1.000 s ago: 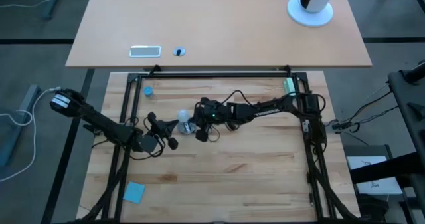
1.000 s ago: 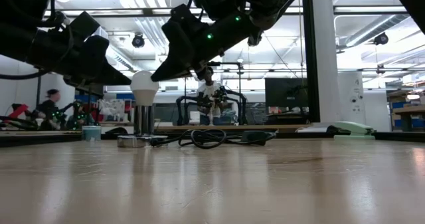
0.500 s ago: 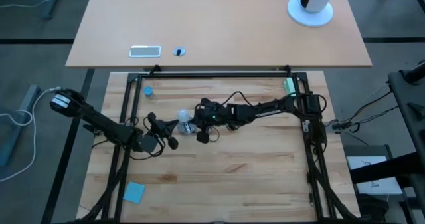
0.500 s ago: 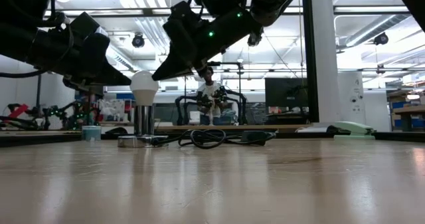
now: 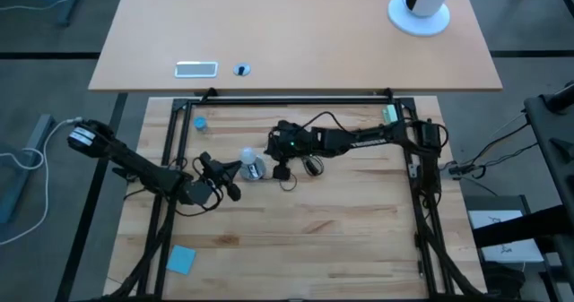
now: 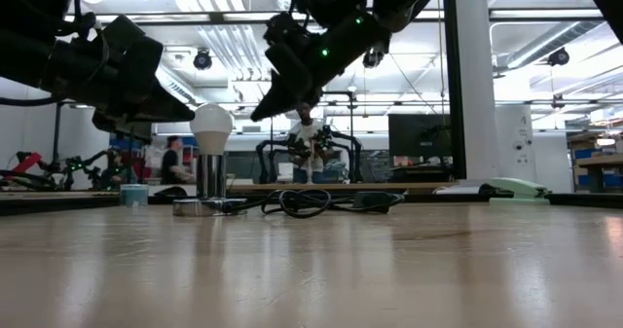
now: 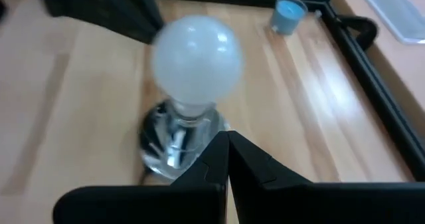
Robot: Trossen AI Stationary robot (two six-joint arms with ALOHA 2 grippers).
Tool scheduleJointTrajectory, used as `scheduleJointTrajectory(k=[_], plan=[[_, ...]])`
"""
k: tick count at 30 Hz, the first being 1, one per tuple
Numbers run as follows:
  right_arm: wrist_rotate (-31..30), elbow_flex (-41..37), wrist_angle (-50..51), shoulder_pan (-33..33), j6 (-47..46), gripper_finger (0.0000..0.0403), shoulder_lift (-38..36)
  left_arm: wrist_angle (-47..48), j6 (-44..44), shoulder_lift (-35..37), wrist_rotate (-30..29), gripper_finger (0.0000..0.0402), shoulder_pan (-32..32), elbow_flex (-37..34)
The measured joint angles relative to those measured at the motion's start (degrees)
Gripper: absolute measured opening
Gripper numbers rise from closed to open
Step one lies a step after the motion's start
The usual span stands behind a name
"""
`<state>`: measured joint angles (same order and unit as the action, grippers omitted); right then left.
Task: Screw lightbulb
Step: Insert the lightbulb into the lamp, then remove the lightbulb from the lamp
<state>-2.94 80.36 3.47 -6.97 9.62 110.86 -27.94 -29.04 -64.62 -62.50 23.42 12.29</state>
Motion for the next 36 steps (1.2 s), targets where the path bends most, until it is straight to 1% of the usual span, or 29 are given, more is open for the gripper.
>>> scheduleJointTrajectory(k=[3,5,7,9,11,13,16,17,19,23,24,25,27,28,30,32,34,36], plan=[[0.0,0.0,-0.1,-1.2,1.5,0.0002,-0.8,0.0,0.2,0.0,0.0,0.0042,0.0,0.0],[1.1,0.2,0.3,-2.0,2.8,0.0002,-1.6,0.0,0.3,0.0,0.0,0.005,0.0,0.0],[5.2,-0.2,0.7,-3.0,4.0,0.0002,-1.9,0.0,-0.1,0.0,0.0,0.0056,0.0,0.0],[11.0,-1.1,1.0,-3.7,4.2,0.0002,-1.9,-0.1,-0.4,0.1,0.6,0.0058,0.2,0.0],[14.4,-2.0,0.8,-4.1,4.0,0.0002,-1.9,-0.4,0.5,0.2,1.8,0.0054,1.1,0.2],[14.9,-3.5,-1.9,-4.1,3.6,0.0002,-2.0,-0.2,1.5,0.2,1.2,0.0043,1.8,0.9],[15.1,-7.5,-9.9,-3.0,2.3,0.0002,-2.0,-0.3,5.4,0.2,-1.3,0.002,2.2,3.1],[15.1,-8.8,-13.0,-2.6,1.8,0.0002,-2.0,-0.3,7.3,0.2,-2.9,0.0011,2.2,4.0],[15.3,-11.0,-19.1,-2.0,0.4,0.0002,-2.0,-0.4,11.7,0.2,-8.3,0.0003,2.2,6.1],[14.8,-14.4,-29.1,-1.2,-1.0,0.0002,-2.1,1.1,20.2,0.2,-24.4,0.0001,2.1,9.2],[14.8,-14.9,-30.6,-1.0,-1.2,0.0002,-2.1,1.1,22.2,0.2,-27.1,0.0001,2.1,9.6],[14.8,-15.2,-32.0,-0.8,-1.5,0.0002,-2.0,1.1,24.6,0.5,-27.4,0.0001,1.8,9.6],[14.3,-15.1,-33.6,-0.8,-1.7,0.0002,-2.1,1.2,27.0,1.6,-26.1,0.0,0.0,9.0],[13.9,-15.0,-33.7,-0.8,-1.7,0.0002,-2.1,1.0,26.8,2.0,-25.1,0.0,-1.3,8.5],[13.5,-14.6,-33.5,-0.8,-1.7,0.0002,-1.6,1.2,25.2,2.4,-21.1,0.0,-3.7,6.4],[13.3,-13.8,-33.2,-0.8,-2.4,0.0002,-0.9,1.5,22.3,2.8,-15.9,0.0,-6.1,4.0],[13.2,-12.5,-33.4,-0.8,-3.5,0.0002,0.2,0.7,19.0,3.0,-9.0,0.0,-8.4,1.8],[13.2,-11.9,-33.5,-0.8,-4.5,0.0002,1.0,0.6,17.7,3.0,-2.4,0.0,-9.9,0.1]])
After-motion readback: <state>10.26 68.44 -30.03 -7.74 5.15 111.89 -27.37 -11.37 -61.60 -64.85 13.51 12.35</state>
